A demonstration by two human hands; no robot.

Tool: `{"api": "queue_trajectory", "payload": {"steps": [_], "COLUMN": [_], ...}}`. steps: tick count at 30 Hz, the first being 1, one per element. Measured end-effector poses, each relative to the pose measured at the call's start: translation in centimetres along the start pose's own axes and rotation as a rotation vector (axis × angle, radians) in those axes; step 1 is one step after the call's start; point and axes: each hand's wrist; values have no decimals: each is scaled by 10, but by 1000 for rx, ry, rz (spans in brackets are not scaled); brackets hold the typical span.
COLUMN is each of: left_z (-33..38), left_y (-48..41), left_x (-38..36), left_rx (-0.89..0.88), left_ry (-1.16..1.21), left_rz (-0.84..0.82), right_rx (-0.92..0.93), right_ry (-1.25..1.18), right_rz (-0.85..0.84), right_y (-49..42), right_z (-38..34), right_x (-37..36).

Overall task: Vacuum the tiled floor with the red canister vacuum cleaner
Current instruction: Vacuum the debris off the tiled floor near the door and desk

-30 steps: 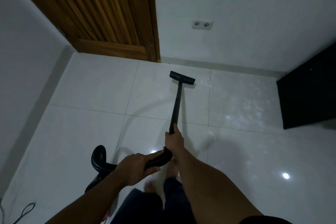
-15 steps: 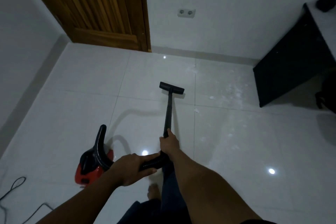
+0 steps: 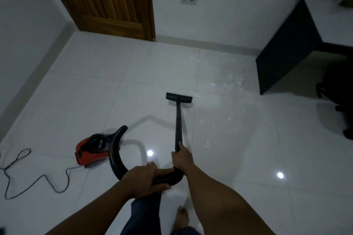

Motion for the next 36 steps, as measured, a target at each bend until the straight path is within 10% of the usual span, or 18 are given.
{"api": "queue_trajectory", "payload": {"steps": [24,36], "left_z": [103,97], "left_y": [157,152], "left_x": [-304,-371], "left_rx": [-89,-30], "left_ry": [-172,-243], "left_rz": [-304,-335], "right_rx": [-241,-308], "right_ry": [-175,-89], "right_rz": [100,16], "right_y": [242,187], "right_z": [309,404], "right_x": [-151,-230]}}
Point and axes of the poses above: each hand's wrist, its own y-axis away from the middle knuckle, its own x-axis out of the back of the hand, z = x × y, and after that the axes turned 9 degrees about y, right-handed
